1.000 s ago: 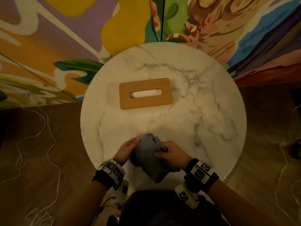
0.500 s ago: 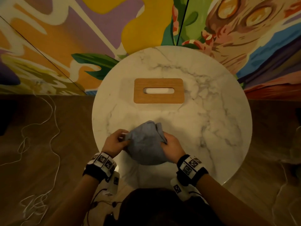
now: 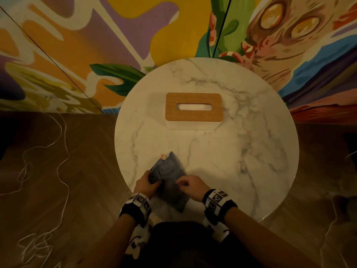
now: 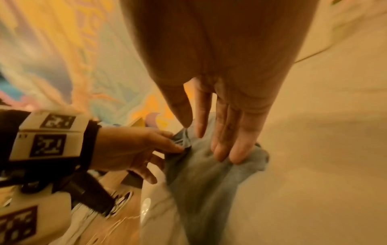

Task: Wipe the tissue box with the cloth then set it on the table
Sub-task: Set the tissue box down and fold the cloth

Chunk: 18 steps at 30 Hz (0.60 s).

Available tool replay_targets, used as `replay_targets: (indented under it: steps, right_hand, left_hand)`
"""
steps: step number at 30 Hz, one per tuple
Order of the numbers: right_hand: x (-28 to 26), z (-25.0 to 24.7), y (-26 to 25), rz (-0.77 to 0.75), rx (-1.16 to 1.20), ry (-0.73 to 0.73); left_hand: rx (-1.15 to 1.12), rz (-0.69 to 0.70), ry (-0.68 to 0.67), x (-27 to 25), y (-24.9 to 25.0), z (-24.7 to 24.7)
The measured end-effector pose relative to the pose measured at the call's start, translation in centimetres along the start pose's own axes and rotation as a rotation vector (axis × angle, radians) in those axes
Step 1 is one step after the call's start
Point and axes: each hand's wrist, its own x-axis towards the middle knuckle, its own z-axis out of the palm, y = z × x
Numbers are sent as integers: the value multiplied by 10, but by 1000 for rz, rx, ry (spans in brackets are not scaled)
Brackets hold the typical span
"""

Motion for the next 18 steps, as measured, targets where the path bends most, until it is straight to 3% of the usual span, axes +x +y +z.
replay_targets:
  steps: [5, 8, 10, 14, 18]
  right_hand:
    - [-13, -20, 30, 145, 116, 67]
    - [-29, -24, 42, 215, 134, 97]
    - [-37, -21, 47, 250, 146, 123]
    - [-49, 2, 56, 290, 152, 106]
    - [-61, 27, 64, 308, 140, 35]
  left_hand:
    - [-137, 106, 183, 11, 13, -22]
    - [-58, 233, 239, 14, 11, -39]
    - [3, 303, 200, 13, 5, -44]
    - [123, 396, -36, -4, -8, -35]
    - [197, 530, -116, -26, -21, -12]
